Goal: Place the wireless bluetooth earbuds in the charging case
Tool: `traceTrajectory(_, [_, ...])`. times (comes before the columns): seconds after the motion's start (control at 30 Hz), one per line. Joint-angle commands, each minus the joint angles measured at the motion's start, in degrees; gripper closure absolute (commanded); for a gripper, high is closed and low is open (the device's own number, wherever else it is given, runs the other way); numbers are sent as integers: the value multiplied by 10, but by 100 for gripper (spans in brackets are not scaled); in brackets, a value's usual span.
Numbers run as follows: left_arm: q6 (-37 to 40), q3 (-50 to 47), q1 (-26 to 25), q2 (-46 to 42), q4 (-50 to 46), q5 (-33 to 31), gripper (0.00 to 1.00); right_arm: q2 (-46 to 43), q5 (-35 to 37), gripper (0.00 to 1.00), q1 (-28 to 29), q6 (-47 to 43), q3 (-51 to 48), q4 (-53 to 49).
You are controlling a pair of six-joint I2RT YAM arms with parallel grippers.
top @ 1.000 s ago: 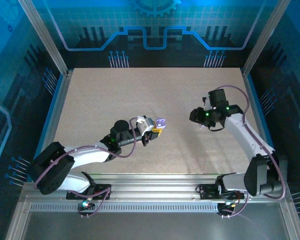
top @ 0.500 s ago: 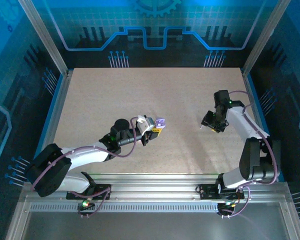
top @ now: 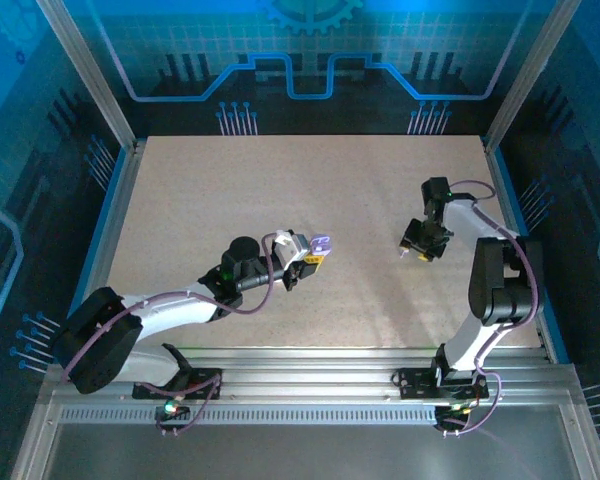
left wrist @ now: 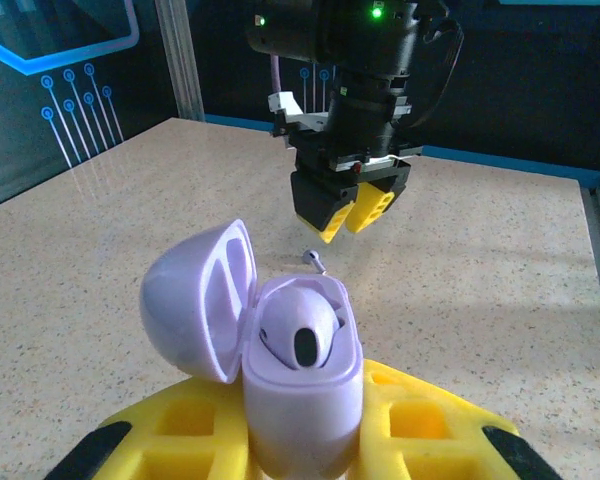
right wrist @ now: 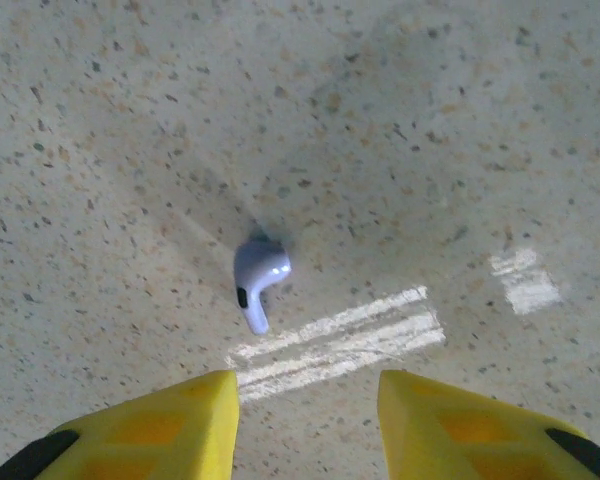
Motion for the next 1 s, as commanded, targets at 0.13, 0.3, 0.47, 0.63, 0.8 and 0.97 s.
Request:
traceTrajectory(0.13, [23,23,-3,5,-9,-14,90,47,-19,61,-7,-3,34,11])
traceTrajectory(0.3, [19,23,-3,14,-3,-13,90,72,-30,64,-3,-1,50,15])
traceTrajectory(0.47, [21,24,-3,12,-3,-19,90,92,-27,66,1,-2,71,8])
traceTrajectory(0.63, [27,23,-2,6,-10,-27,90,107,-11,66,7,-4,84,-9])
traceTrajectory(0.8, [30,23,-2,4,-19,-29,90,116,8,66,17,-4,96,-29])
traceTrajectory(0.97, [31,22,-1,4,-18,-29,90,122,20,66,21,-6,100,-38])
